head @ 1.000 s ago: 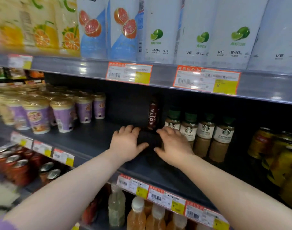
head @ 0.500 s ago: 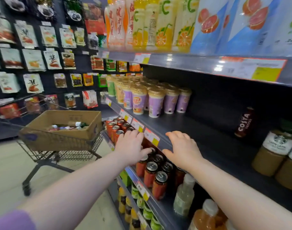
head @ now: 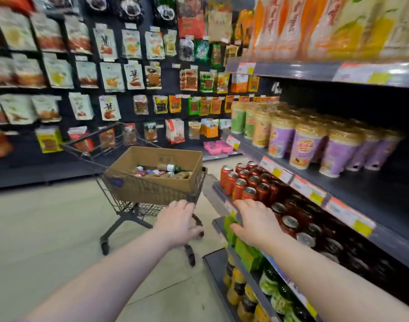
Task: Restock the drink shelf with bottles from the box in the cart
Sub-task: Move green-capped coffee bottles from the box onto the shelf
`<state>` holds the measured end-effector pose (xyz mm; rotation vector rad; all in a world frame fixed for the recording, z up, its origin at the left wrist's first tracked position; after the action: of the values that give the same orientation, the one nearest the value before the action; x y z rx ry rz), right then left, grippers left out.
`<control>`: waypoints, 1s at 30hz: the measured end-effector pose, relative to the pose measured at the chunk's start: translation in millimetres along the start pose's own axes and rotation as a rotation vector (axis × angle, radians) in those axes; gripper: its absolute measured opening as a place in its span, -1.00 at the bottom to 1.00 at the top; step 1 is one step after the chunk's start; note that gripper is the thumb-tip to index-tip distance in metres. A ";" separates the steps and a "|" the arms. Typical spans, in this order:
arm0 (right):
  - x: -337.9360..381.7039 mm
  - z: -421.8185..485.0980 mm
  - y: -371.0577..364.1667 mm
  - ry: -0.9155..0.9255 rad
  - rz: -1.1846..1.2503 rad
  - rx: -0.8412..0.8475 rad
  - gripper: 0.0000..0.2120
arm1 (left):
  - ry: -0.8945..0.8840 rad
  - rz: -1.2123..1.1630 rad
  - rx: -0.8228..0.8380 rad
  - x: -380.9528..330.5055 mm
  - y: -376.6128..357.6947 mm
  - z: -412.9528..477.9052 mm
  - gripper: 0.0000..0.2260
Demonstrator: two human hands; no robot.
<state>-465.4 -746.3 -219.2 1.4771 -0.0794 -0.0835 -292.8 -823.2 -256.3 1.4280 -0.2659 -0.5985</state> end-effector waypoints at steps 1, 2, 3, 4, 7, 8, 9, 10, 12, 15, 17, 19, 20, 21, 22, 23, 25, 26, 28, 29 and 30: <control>19.0 10.2 -7.6 0.013 0.007 0.017 -0.47 | 0.023 0.003 0.005 21.7 1.7 -2.8 -0.41; 37.1 19.7 -14.9 0.027 0.013 0.032 -0.46 | 0.048 0.004 0.008 41.6 3.8 -5.8 -0.41; 54.0 28.4 -21.4 0.044 0.017 0.045 -0.46 | 0.074 0.003 0.012 59.6 5.5 -8.6 -0.41; 69.8 36.7 -27.4 0.064 0.019 0.058 -0.46 | 0.097 0.002 0.017 76.2 6.5 -11.4 -0.40; 107.7 59.6 -42.5 0.111 0.021 0.095 -0.44 | 0.152 0.000 0.022 118.6 6.2 -17.7 -0.38; 117.8 67.3 -46.9 0.121 0.022 0.105 -0.44 | 0.171 -0.010 0.022 131.1 5.4 -19.3 -0.38; 126.9 75.1 -51.4 0.130 0.023 0.115 -0.44 | 0.192 -0.019 0.022 142.8 4.2 -20.5 -0.38; 135.1 82.6 -55.6 0.139 0.020 0.125 -0.44 | 0.212 -0.023 0.021 153.3 2.9 -21.4 -0.39; 151.5 100.4 -65.3 0.163 0.013 0.146 -0.45 | 0.253 -0.029 0.030 174.8 -0.8 -22.2 -0.38; 178.3 133.9 -79.7 0.208 0.018 0.173 -0.46 | 0.313 -0.043 0.044 210.1 -4.3 -18.2 -0.38; 198.8 160.5 -90.0 0.248 0.024 0.180 -0.47 | 0.348 -0.043 0.041 235.2 -4.3 -11.3 -0.39; 221.3 189.7 -100.3 0.290 0.035 0.181 -0.48 | 0.391 -0.031 0.041 261.3 -3.2 -1.0 -0.42; 232.4 205.0 -105.0 0.310 0.040 0.178 -0.47 | 0.414 -0.021 0.045 274.6 -2.6 5.4 -0.43; 242.8 221.1 -109.5 0.332 0.046 0.176 -0.46 | 0.436 -0.009 0.051 287.8 -2.0 12.9 -0.44; 252.2 238.0 -113.5 0.354 0.055 0.173 -0.46 | 0.454 0.006 0.058 300.9 -0.8 21.7 -0.44; 260.2 255.8 -116.8 0.376 0.066 0.168 -0.45 | 0.467 0.025 0.064 313.7 0.9 31.8 -0.45; 270.7 294.2 -120.8 0.406 0.086 0.168 -0.45 | 0.493 0.055 0.076 338.7 5.1 56.6 -0.45; 273.3 313.7 -122.1 0.411 0.091 0.173 -0.45 | 0.504 0.060 0.084 350.0 7.6 70.8 -0.44; 274.2 351.5 -124.8 0.412 0.094 0.182 -0.44 | 0.515 0.066 0.094 368.9 11.6 101.0 -0.43; 273.3 369.1 -126.2 0.413 0.095 0.181 -0.44 | 0.517 0.068 0.094 376.6 12.2 115.9 -0.42; 271.3 386.0 -127.8 0.412 0.096 0.177 -0.43 | 0.519 0.069 0.094 383.1 11.5 130.0 -0.41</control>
<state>-236.8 -1168.7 -310.3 1.6368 0.1810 0.3129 -40.7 -1137.6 -294.0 1.6049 0.0699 -0.1464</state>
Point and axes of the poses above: each hand's wrist, its own z-axis towards the middle knuckle, its own y-axis out of the back of the hand, x = y × z, the point moved 5 cm from there along z, towards the middle knuckle, and after that the axes turned 5 degrees about -z, right-handed, at the moved point
